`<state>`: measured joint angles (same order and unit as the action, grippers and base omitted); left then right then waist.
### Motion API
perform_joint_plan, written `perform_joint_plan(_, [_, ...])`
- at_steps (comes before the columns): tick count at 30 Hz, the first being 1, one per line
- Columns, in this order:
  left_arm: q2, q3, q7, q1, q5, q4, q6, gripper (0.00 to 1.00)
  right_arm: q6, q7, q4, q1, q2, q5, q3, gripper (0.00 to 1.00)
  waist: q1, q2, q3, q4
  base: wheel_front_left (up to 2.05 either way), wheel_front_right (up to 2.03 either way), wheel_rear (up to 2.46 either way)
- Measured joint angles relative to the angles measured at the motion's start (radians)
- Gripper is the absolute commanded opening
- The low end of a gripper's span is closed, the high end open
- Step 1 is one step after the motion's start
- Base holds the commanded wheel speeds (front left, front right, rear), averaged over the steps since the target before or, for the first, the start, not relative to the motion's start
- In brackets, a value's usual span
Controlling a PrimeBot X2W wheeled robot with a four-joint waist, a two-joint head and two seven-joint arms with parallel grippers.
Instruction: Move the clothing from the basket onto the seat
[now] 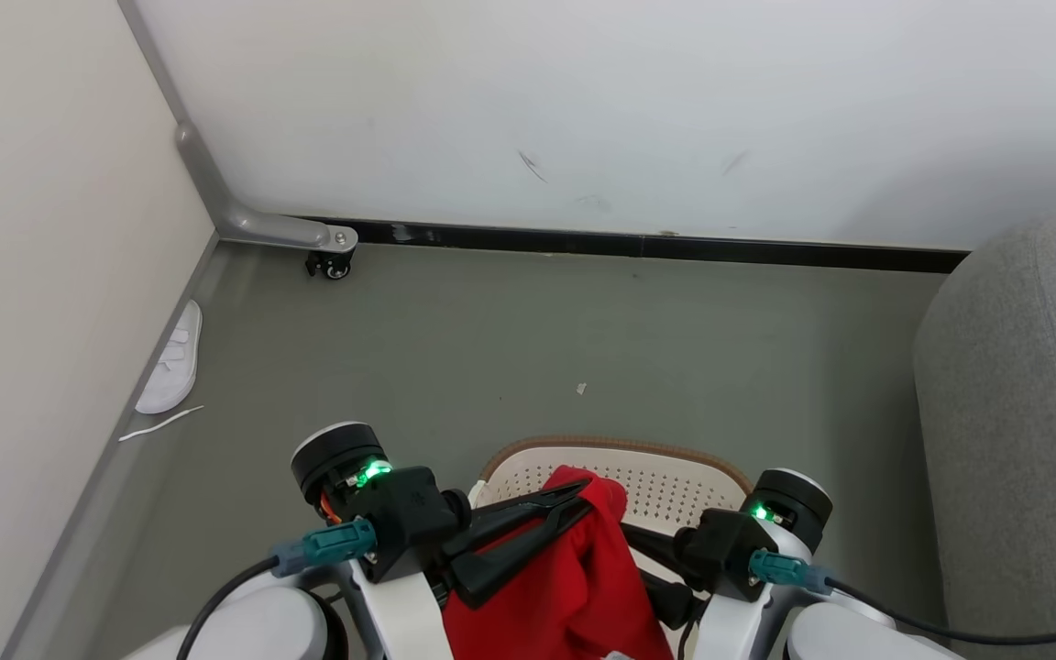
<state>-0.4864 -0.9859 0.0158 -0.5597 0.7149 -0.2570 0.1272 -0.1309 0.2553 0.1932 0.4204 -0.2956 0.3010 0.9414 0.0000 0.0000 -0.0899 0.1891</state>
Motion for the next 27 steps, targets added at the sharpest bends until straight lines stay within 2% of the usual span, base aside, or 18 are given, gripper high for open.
perform_joint_plan(4, [-0.005, -0.003, -0.010, -0.009, 0.015, 0.000, 0.000, 0.00, 0.000, 0.000, -0.006, 0.011, -0.005, 0.017, 0.007, 0.00, 0.0001, 0.0000, -0.004, -0.003, 0.00, 0.00, 0.00])
perform_joint_plan(23, [-0.029, -0.007, -0.049, -0.028, 0.043, 0.037, 0.000, 0.00, 0.000, 0.000, -0.042, 0.040, -0.022, 0.046, -0.016, 0.00, 0.0000, 0.0000, -0.023, -0.017, 0.00, 0.00, 0.00])
perform_joint_plan(24, [-0.029, -0.006, -0.054, -0.028, 0.044, 0.042, 0.000, 0.02, 0.000, 0.000, -0.046, 0.040, -0.023, 0.049, -0.024, 0.00, 0.0000, 0.0000, -0.024, -0.018, 0.00, 0.00, 0.00])
perform_joint_plan(25, [-0.029, -0.004, -0.057, -0.028, 0.046, 0.046, 0.000, 0.11, 0.000, 0.000, -0.049, 0.040, -0.023, 0.050, -0.030, 0.00, 0.0000, 0.0000, -0.025, -0.019, 0.00, 0.00, 0.00])
perform_joint_plan(27, [-0.030, 0.000, -0.063, -0.027, 0.051, 0.051, 0.000, 0.17, 0.000, 0.000, -0.054, 0.040, -0.025, 0.050, -0.046, 0.00, 0.0001, 0.0000, -0.026, -0.021, 0.00, 0.00, 0.00])
